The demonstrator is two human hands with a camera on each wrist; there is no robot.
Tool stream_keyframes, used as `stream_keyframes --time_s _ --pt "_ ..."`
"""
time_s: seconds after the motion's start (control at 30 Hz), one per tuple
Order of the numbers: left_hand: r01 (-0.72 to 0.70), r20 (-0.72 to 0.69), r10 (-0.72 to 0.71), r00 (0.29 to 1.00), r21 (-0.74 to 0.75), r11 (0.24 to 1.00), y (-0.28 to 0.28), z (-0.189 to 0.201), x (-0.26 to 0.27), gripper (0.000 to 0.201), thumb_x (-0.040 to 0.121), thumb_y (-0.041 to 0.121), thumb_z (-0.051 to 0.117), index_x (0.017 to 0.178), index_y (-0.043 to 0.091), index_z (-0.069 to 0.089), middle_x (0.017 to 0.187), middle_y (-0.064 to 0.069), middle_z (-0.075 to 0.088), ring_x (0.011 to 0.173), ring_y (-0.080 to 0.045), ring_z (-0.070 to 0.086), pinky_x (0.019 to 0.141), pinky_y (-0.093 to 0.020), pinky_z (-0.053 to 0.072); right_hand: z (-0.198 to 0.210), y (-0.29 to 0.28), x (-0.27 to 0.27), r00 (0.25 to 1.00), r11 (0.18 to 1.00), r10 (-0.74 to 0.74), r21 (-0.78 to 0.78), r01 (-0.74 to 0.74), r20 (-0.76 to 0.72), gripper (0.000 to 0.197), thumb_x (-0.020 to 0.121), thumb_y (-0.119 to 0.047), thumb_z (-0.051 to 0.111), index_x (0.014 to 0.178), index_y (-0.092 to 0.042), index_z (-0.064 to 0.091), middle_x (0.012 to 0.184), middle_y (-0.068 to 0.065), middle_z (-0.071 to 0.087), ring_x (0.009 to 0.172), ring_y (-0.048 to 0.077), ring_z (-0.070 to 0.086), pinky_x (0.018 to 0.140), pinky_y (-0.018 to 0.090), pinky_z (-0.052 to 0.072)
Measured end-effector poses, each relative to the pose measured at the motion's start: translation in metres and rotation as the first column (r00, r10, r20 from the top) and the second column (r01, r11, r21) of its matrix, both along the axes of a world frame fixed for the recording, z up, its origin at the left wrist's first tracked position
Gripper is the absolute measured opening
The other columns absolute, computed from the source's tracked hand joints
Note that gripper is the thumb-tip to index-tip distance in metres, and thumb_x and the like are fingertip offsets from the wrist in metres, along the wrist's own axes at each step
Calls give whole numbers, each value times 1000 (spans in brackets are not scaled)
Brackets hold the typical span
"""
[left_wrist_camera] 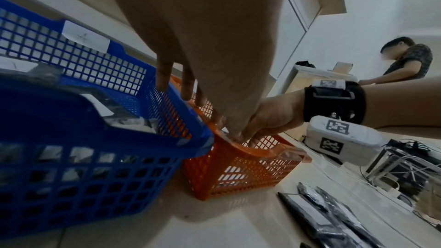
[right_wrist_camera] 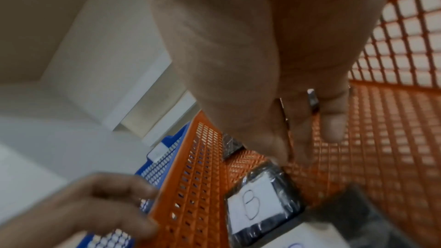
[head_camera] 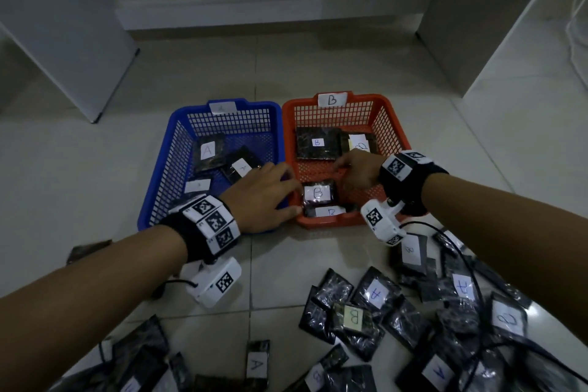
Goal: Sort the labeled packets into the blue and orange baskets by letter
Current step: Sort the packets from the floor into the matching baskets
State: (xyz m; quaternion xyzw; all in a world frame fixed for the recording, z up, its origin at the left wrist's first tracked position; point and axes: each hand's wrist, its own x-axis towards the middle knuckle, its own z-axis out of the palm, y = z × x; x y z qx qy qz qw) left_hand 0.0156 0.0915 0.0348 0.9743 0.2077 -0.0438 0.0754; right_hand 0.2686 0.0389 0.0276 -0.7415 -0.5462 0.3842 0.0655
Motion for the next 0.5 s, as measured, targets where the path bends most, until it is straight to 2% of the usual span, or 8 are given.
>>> stream_keyframes --time_s 0.07,0.13,0.2,0.23,0.3,0.37,0.43,0.5 --pt "-18 57 18 998 -6 1000 -3 3 -7 43 95 53 52 130 29 53 129 4 44 107 -15 44 92 -38 46 7 -2 1 992 995 59 72 -67 109 32 91 -2 62 121 -10 69 125 4 64 100 18 60 84 26 44" --pt "2 109 0 994 -15 1000 -9 9 -18 36 95 46 55 126 29 54 124 6 47 105 -13 45 91 -36 47 19 -7 1 978 985 86 132 -112 192 31 91 -2 61 119 -13 70 121 2 65 103 17 62 88 27 48" --pt "94 125 -89 988 -35 995 -24 18 -29 30 95 38 57 123 28 57 118 8 54 102 -11 50 87 -32 47 32 -17 -4 989 968 61 236 -91 135 23 94 -8 61 112 -17 71 114 -1 68 100 14 65 95 35 54" --pt "140 110 -132 985 -70 988 -35 22 -34 27 94 35 58 121 27 58 114 10 58 99 -8 53 84 -28 47 39 -25 -10 996 951 38 302 -59 77 17 94 -11 63 107 -17 71 107 -3 70 93 11 66 93 37 56" --pt "178 60 -170 984 -161 971 -60 22 -42 22 96 34 56 117 30 60 106 14 62 89 -1 53 74 -17 44 51 -45 -29 998 929 28 371 -5 -56 10 91 -12 67 100 -15 69 95 -3 71 83 10 68 85 34 59" --pt "156 29 -154 988 -241 958 -83 14 -48 21 97 38 54 117 34 59 107 17 60 88 3 50 71 -12 40 57 -69 -50 980 952 73 306 -14 -183 11 88 -9 70 98 -14 68 89 2 73 80 16 71 77 31 60" --pt "103 10 -105 994 -307 946 -102 0 -51 27 96 41 54 123 35 55 116 16 58 99 -2 54 80 -22 46 49 -93 -66 968 978 157 170 -124 -198 11 88 -10 72 98 -14 68 88 4 75 79 17 72 75 31 60" --pt "63 -25 -76 997 -338 939 -119 -16 -50 35 94 41 55 128 34 50 124 13 55 109 -8 53 87 -31 48 31 -119 -78 956 962 270 74 -263 -116 8 89 -13 71 96 -16 69 89 -1 74 78 12 70 75 29 58"
